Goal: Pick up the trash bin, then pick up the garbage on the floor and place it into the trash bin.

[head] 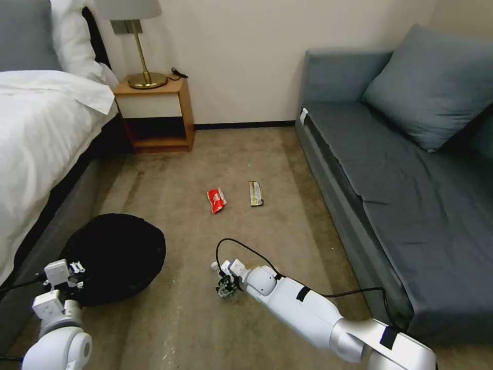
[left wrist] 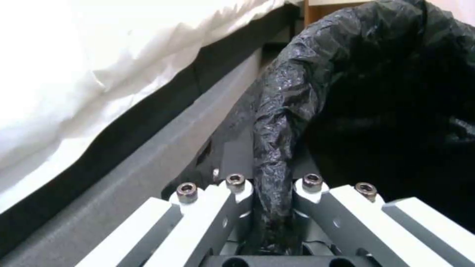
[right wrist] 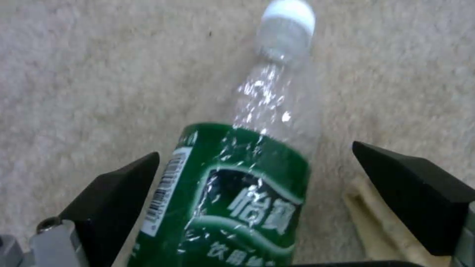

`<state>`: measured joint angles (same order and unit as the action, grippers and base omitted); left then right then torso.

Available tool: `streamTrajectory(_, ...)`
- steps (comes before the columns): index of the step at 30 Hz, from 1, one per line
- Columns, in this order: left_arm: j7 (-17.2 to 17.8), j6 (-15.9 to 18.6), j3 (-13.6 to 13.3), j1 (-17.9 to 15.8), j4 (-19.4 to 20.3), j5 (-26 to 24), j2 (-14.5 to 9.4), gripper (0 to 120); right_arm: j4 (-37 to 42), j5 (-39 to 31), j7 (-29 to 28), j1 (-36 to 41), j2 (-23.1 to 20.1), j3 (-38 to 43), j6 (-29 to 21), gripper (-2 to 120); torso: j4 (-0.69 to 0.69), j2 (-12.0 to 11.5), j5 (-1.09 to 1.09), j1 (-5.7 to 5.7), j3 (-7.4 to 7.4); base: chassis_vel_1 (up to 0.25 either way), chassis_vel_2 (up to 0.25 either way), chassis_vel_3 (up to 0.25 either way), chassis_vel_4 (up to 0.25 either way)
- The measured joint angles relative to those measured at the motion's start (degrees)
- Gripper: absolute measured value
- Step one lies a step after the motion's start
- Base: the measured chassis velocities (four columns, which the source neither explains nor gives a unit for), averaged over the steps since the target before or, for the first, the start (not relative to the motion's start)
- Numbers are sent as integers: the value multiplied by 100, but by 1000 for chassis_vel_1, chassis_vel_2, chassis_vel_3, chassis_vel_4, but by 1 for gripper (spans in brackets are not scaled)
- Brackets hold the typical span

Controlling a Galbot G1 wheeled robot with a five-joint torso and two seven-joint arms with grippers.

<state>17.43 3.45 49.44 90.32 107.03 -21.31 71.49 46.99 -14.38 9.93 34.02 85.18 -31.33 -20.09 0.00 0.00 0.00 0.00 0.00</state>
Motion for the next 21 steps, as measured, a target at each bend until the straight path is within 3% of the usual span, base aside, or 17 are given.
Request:
streamTrajectory(7,-4,-17,-7,10,31,9,30,5,-77,125,93,47,41,85,9,88,0,0,0,0,0,0,0,0,0)
streamTrajectory(10,-5,-27,-11,23,50,16,44,5,-72,149,129,66,31,92,15,79,0,0,0,0,0,0,0,0,0)
streamTrajectory(14,-6,-58,-11,67,81,21,51,5,-61,213,169,115,25,112,79,57,0,0,1,0,0,0,0,0,0)
streamTrajectory(21,-8,-98,-1,124,93,23,52,5,-34,319,179,147,23,202,136,36,1,0,1,0,0,0,0,0,0)
